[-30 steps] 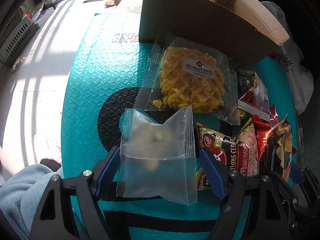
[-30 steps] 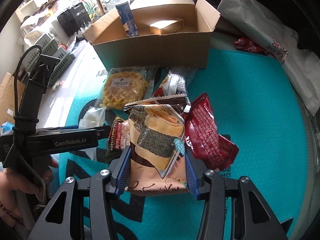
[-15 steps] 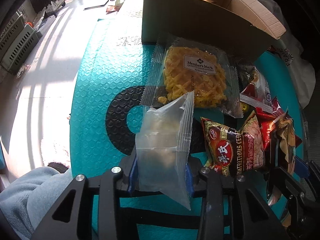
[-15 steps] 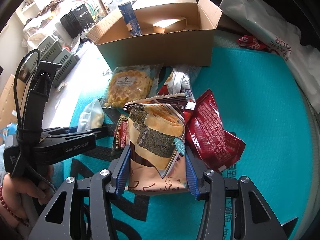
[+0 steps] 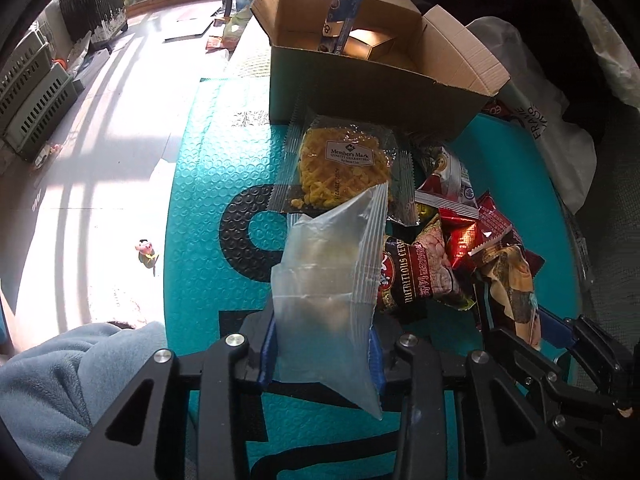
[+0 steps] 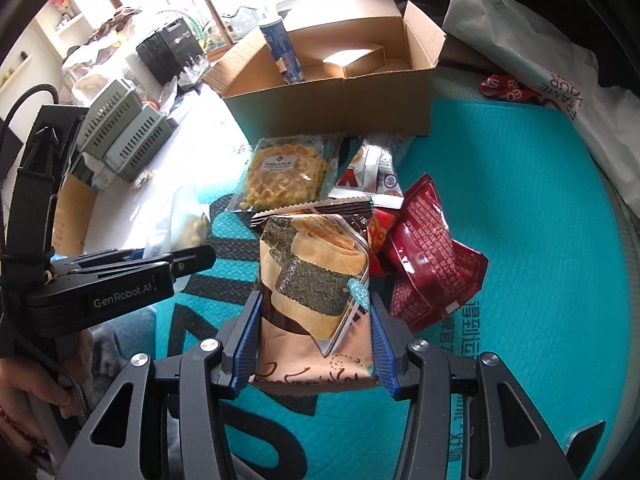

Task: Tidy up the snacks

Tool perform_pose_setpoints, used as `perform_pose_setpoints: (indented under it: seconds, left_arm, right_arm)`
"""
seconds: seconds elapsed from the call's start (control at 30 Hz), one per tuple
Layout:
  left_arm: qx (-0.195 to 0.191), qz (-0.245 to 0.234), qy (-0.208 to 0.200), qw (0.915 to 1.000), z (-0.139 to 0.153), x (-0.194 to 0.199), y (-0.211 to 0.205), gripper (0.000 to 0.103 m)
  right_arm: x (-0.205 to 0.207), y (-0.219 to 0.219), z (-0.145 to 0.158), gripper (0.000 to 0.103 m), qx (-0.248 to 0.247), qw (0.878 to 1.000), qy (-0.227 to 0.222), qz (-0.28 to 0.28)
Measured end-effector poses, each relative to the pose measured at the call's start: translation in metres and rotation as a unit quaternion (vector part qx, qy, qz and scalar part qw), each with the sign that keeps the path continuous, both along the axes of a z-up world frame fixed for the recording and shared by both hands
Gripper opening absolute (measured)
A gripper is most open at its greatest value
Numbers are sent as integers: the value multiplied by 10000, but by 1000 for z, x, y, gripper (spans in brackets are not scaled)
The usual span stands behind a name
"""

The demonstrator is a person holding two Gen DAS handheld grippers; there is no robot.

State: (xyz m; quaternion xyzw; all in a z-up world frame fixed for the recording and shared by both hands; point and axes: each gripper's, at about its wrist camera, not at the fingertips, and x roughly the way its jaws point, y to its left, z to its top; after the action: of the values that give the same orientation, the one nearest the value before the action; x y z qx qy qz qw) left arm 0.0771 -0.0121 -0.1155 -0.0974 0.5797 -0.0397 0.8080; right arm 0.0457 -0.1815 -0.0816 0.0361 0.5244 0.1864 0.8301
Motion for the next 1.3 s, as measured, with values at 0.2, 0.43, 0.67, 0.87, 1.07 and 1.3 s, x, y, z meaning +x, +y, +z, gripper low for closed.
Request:
perform_pose_setpoints:
  seconds: [0.2,0.43,0.67,0.87,1.07,1.3]
  left_arm:
    - [-90,-29,-226,9997,25,-17,2,35]
    - [-177,-64,-503,9986,53,-37,-1,35]
    - [-298,-1,-830,9961,83,-55,-5,35]
    - [-311,58,-1124,9932,109,-55,-6,35]
    - [-290,23,-1383,9900,132,-44,-9,35]
    - [-303,59,-1610,9865,149,-12,-8,35]
  right_arm:
    - [-14,-2,10,49,204,9998,-20,29]
    - [-29,-4,26,49,370,9992,-80,82]
    - [-41,-5,48,49,558,9979,-253,211]
    - [-43,-7,70,49,750,9959,-421,268]
    - [-31,-8,93,49,839,9937,-680,292]
    - [-4,-7,114,49,831,9912,-991,295]
